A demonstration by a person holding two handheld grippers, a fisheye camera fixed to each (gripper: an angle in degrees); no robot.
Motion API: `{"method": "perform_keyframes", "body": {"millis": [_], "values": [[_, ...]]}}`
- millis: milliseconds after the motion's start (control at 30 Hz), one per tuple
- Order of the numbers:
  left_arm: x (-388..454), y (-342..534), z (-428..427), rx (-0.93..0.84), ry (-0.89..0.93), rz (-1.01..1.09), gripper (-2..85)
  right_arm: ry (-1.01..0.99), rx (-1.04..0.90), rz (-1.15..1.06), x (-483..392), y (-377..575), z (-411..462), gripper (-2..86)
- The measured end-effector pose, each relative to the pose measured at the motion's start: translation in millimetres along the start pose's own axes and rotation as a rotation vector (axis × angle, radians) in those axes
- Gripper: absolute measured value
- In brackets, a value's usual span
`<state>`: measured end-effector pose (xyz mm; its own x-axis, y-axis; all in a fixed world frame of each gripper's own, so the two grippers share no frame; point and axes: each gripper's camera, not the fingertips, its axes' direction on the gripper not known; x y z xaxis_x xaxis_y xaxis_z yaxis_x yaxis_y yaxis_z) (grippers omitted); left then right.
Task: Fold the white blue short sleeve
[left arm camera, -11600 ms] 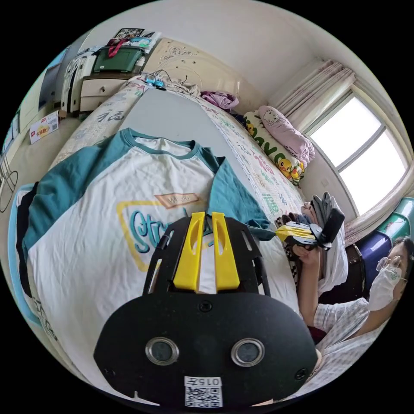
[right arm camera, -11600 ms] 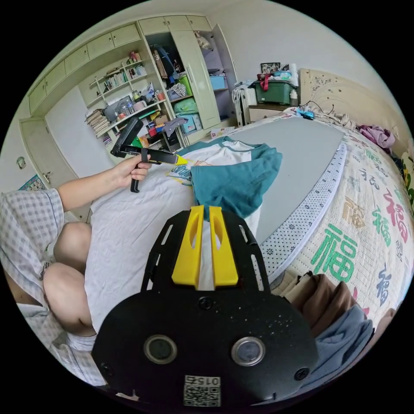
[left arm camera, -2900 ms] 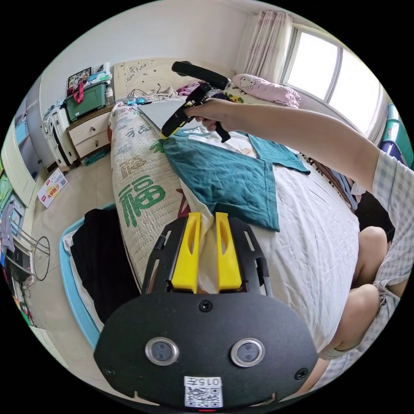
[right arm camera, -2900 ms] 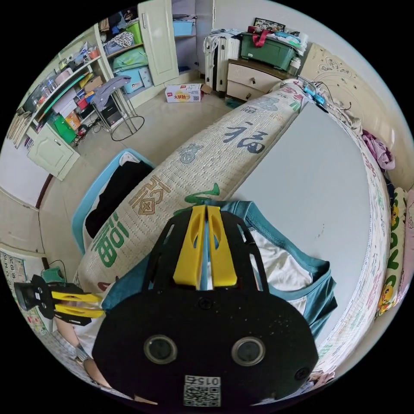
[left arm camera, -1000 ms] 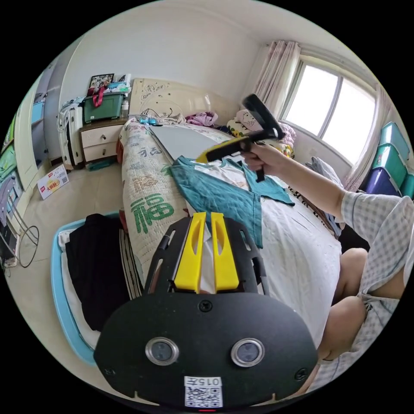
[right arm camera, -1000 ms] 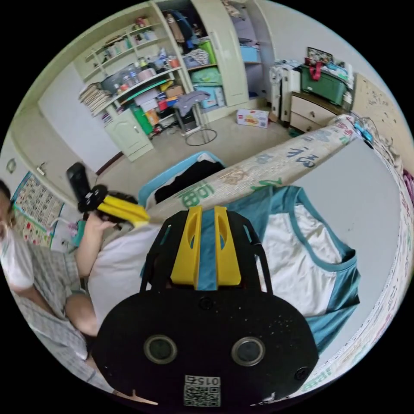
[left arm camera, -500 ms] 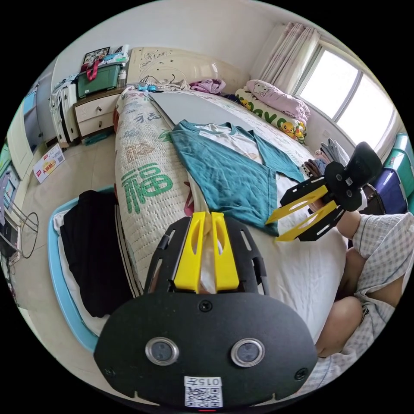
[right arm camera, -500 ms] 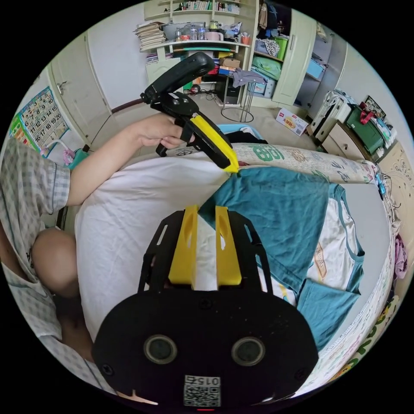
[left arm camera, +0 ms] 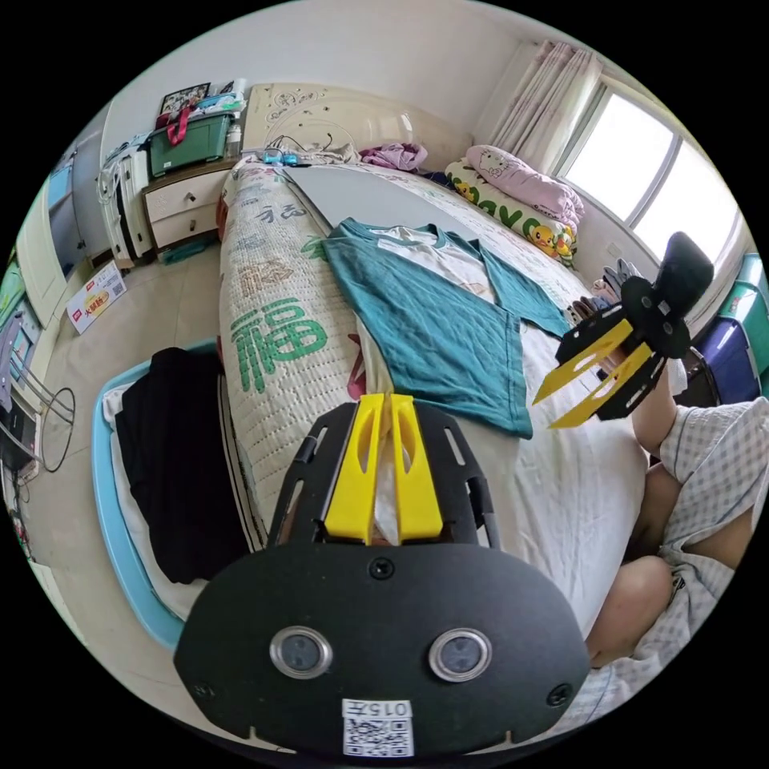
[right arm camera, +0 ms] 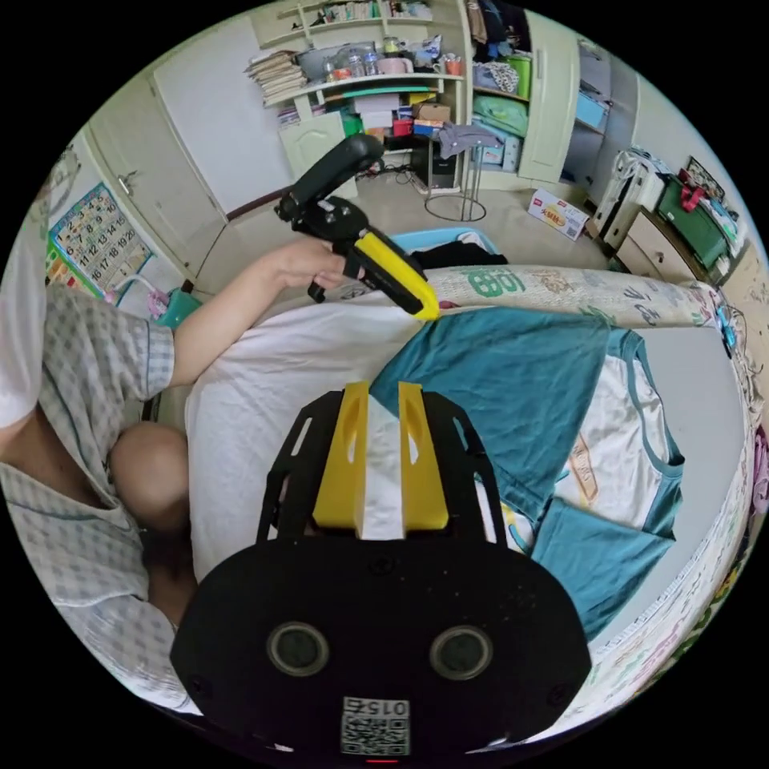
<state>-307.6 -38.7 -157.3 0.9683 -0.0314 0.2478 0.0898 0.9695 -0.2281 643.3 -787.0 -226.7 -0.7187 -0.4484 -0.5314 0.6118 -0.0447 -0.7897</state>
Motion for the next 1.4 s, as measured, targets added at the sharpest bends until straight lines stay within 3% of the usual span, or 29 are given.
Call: {"method": "perform_keyframes", "body": {"millis": [133,267,400,500,733,867,967,1100,1300,1400], "values": [[-6,1,-4,0.026,0.028,-0.018,0.5,0.235,0.164,0.297,63,-22,-74,6.8],[-5,1,-14,0.069,-0.058,-0.048,1.0,0.350,0.070,0.453,103,-43,-78,6.5],[5,-7,-24,0.123,-0.223,-0.069,1.7,0.353,0.102,0.518,122,-66,-99,7.4],[-3,-31,-26,0.142,-0.169,-0.101,3.1,0.283,0.254,0.589,154,-74,-142,7.5],[-45,-156,11,0.111,-0.119,-0.147,9.7,0.386,0.215,0.749,275,-108,-172,10.1],[-71,-192,48,0.093,0.021,-0.241,12.6,0.208,0.220,0.873,331,-140,-179,12.5],[-90,-200,70,0.075,0.063,-0.310,13.3,0.173,0.263,0.883,334,-170,-195,11.3],[-101,-200,91,0.002,0.145,-0.329,13.0,0.254,0.136,0.833,316,-226,-199,9.8],[-106,-183,81,0.080,0.213,-0.357,1.5,0.234,0.086,0.749,270,-288,-208,1.3],[-92,-179,69,0.082,0.134,-0.290,-0.3,0.258,0.085,0.726,248,-307,-219,0.1]]}}
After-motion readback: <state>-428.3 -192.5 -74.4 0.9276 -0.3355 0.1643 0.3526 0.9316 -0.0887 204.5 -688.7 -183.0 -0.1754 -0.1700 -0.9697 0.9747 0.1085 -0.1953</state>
